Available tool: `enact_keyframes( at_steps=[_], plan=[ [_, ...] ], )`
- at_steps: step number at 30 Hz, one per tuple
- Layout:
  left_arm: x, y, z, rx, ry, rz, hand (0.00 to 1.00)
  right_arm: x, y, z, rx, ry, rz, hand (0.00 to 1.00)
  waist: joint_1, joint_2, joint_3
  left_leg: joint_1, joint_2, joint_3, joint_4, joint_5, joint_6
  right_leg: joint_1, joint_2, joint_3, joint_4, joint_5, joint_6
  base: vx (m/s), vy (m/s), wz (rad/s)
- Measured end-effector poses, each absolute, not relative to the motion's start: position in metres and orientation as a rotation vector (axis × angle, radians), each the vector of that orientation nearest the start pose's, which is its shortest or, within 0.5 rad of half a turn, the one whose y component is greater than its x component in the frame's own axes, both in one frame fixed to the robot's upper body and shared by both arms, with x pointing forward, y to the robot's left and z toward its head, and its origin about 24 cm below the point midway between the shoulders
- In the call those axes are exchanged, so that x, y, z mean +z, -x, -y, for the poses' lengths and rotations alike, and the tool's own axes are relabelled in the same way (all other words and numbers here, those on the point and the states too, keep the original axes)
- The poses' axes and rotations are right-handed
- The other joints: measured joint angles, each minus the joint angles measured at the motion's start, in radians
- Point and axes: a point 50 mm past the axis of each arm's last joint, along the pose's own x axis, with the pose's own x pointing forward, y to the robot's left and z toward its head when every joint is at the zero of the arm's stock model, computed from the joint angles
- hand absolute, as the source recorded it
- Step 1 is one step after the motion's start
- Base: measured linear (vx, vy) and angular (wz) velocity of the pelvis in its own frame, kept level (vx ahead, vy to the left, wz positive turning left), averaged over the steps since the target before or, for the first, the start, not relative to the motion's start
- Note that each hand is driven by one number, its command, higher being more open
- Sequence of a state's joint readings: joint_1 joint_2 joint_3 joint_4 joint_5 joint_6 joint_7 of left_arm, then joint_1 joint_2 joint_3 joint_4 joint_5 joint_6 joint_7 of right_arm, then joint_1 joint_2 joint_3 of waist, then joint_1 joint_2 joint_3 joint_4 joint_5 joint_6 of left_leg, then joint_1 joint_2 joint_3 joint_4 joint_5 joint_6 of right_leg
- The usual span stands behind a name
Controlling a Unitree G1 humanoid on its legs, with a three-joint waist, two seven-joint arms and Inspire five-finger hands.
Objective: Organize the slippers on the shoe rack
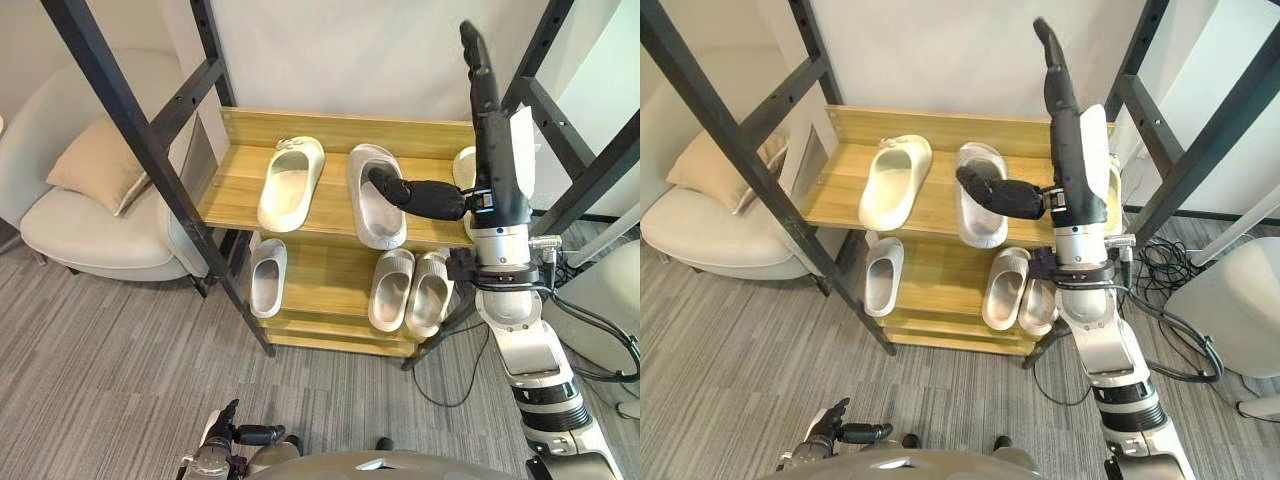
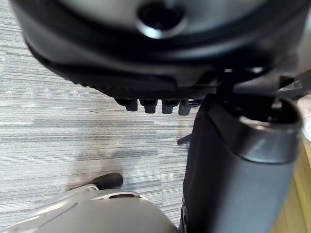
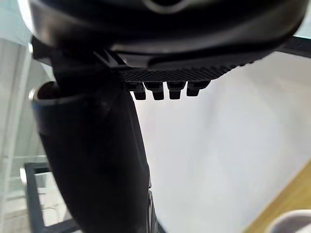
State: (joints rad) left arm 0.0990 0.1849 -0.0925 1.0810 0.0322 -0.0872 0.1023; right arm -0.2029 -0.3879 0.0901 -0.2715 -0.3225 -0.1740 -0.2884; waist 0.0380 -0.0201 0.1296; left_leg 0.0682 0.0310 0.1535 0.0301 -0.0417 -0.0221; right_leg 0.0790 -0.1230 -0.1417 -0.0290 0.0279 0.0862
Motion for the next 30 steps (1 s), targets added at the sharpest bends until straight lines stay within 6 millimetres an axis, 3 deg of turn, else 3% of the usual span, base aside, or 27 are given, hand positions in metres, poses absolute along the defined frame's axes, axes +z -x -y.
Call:
enact_keyframes(
  at_steps=[5,12,27,28,30],
  plan=[
    [-0.158,-0.089,-0.217,0.092,-0.287,-1.081,1.0,0.155,-0.274,0.189,-0.192,0.686,0.579,1.0,0.002,-0.001,0.0,-0.017,-0.002,-0.023,0.0,0.001,0.001,-0.002,0.002,-0.019,-0.016,0.003,-0.001,0.02,-0.018,0.09],
    [-0.158,-0.09,-0.217,0.092,-0.286,-1.072,1.0,0.136,-0.282,0.202,-0.213,0.75,0.456,1.0,0.003,-0.005,0.002,-0.03,-0.003,-0.038,-0.001,0.001,0.002,-0.003,0.004,-0.031,-0.03,0.008,-0.001,0.01,-0.01,0.05],
    [-0.155,-0.092,-0.225,0.118,-0.27,-1.062,1.0,0.145,-0.306,0.201,-0.206,0.766,0.455,1.0,0.011,-0.04,0.022,-0.049,-0.007,-0.066,-0.002,0.004,0.006,-0.005,0.004,-0.056,-0.042,0.009,-0.002,0.0,-0.001,0.04],
    [-0.155,-0.093,-0.225,0.117,-0.27,-1.058,1.0,0.145,-0.308,0.198,-0.19,0.769,0.455,0.0,0.012,-0.043,0.024,-0.051,-0.007,-0.068,-0.002,0.004,0.006,-0.006,0.004,-0.058,-0.044,0.009,-0.002,0.02,-0.002,0.03],
    [-0.154,-0.093,-0.226,0.118,-0.27,-1.055,1.0,0.146,-0.313,0.192,-0.161,0.776,0.46,0.0,0.012,-0.046,0.026,-0.052,-0.007,-0.069,-0.003,0.004,0.006,-0.006,0.004,-0.058,-0.046,0.01,-0.004,0.0,0.0,0.0]
  ],
)
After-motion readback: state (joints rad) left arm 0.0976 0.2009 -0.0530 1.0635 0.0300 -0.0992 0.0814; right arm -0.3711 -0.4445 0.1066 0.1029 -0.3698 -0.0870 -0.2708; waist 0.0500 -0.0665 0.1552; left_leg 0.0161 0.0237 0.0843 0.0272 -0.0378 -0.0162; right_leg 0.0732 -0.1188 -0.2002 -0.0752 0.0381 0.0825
